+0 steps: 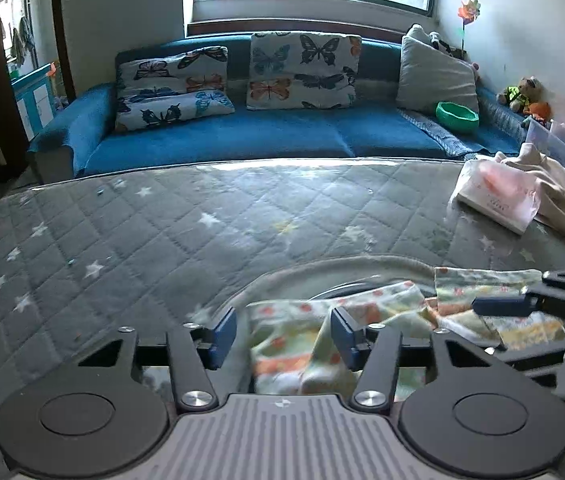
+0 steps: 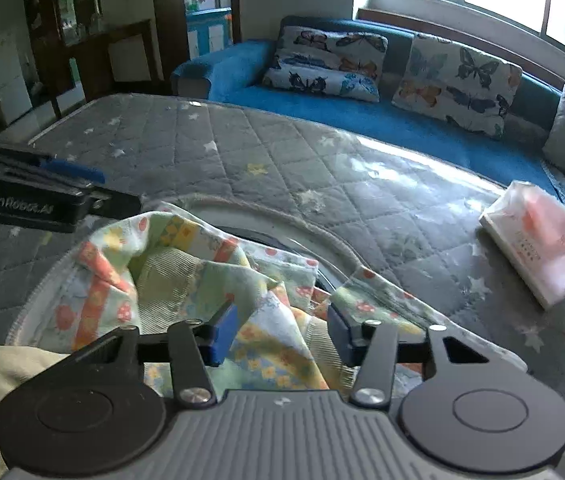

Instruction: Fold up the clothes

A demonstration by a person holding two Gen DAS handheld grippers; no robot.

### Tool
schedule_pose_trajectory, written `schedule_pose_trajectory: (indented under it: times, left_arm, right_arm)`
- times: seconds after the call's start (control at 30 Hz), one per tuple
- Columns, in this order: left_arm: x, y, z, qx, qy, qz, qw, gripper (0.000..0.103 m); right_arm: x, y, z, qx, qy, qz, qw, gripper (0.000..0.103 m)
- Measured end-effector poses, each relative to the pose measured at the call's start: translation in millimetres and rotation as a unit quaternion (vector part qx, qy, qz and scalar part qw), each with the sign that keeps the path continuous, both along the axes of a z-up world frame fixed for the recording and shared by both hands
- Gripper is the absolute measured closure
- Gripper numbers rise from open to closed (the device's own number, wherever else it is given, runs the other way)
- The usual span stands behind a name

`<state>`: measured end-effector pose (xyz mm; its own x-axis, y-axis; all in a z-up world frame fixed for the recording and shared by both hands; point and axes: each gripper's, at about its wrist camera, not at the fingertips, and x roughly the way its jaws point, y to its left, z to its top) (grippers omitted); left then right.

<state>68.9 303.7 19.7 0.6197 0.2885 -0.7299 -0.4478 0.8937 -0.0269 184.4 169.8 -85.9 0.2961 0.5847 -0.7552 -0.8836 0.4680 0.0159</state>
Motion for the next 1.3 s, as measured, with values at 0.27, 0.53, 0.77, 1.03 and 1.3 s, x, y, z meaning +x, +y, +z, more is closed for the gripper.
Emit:
schedule_pose_trajectory:
  times: [0.27,0.53,0.77,1.03,1.3]
  left_arm:
    - [11,1,-21,-0.028,0.027,-0.005,0.9992,0.094]
    - [-18,-6,-11,-0.028,0.013,-0.005,0.9995,0.101]
    - [-66,-12,2,-0.042,-0.014,0.007,0.999,0.101]
    - [-103,-27,23,-0.035,-0.038,-0.005,0.9986,0.088]
    - [-96,-46,20,-0.019,-0.028,-0.018,0.9992,0.057]
  right_arm:
    - [-4,-11,-5,0.004,0.007,0.011,1.0,0.094]
    - [-28,-39,19,0.039,-0.011,0.021,0.999,0.099]
    - [-72,-79,47,0.069,-0.034,0.054,0.996,0.099]
    - [-128,-135,65,0.075,-0.053,0.079,0.993,0.099]
    - [-149,-202,58,0.049,-0.053,0.027,0.997,0.099]
